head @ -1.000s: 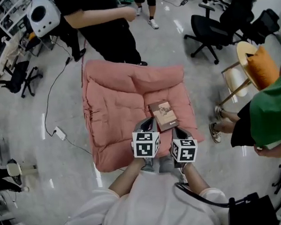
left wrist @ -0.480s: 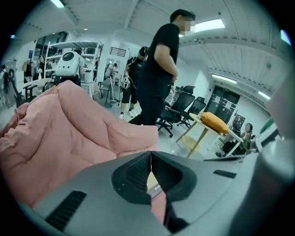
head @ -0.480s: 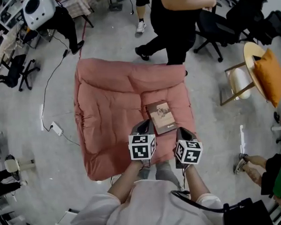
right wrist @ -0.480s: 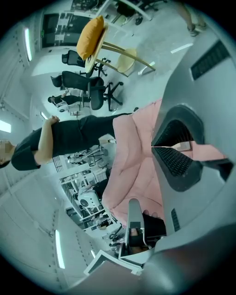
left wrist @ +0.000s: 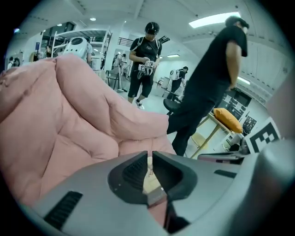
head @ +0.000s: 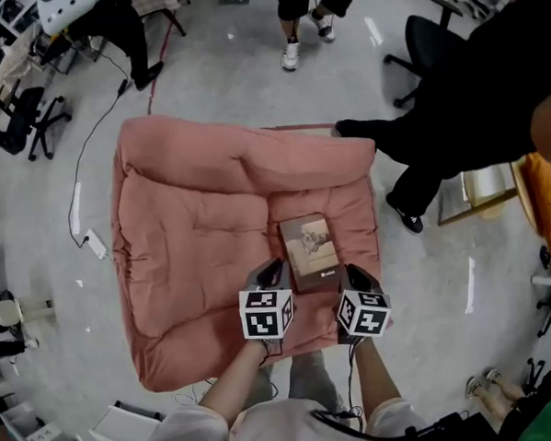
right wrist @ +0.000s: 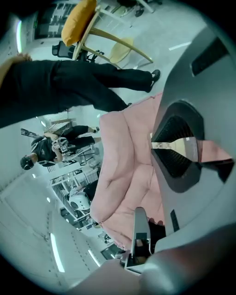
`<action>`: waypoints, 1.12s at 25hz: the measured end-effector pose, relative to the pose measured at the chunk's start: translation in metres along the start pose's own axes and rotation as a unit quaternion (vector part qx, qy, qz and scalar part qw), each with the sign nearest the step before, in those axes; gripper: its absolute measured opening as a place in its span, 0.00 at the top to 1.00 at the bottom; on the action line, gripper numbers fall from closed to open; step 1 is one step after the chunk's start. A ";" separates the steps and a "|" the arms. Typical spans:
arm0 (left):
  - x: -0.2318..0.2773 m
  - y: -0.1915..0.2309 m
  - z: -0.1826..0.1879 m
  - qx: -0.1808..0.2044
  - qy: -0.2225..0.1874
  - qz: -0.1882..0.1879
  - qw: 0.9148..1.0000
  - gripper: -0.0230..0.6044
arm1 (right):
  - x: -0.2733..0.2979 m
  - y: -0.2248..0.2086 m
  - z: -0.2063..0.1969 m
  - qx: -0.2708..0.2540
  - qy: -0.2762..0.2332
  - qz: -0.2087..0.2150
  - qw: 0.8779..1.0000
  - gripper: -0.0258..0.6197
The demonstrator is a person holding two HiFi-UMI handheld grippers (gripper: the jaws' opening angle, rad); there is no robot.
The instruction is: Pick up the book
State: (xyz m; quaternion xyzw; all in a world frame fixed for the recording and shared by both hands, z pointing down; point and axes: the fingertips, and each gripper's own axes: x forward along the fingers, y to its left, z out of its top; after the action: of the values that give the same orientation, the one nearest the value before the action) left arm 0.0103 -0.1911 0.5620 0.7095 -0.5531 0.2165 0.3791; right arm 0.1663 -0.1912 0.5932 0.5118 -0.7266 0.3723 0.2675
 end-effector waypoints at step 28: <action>0.167 0.057 -0.138 -0.110 0.119 0.047 0.986 0.62 | 0.194 -0.049 -0.078 -0.062 0.151 0.109 0.981 0.70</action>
State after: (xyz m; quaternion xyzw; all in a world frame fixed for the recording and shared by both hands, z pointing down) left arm 0.0210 -0.1930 0.7854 0.6060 -0.5574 0.2547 0.5071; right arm 0.1486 -0.2432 0.8010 0.3502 -0.7510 0.4259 0.3632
